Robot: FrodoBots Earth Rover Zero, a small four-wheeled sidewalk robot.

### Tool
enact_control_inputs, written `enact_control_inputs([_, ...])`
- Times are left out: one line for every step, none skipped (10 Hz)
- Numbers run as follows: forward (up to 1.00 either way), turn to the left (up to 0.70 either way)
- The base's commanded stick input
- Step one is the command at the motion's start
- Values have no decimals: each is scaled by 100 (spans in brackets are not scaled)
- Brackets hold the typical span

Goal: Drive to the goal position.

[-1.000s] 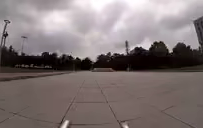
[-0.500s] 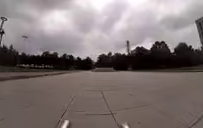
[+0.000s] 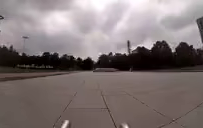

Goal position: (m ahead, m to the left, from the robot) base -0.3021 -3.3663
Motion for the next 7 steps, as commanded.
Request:
enact_control_inputs([100,-1])
enact_control_inputs([100,-1])
enact_control_inputs([100,-13])
enact_control_inputs([100,-8])
enact_control_inputs([100,-3])
enact_control_inputs([100,0])
enact_control_inputs([100,0])
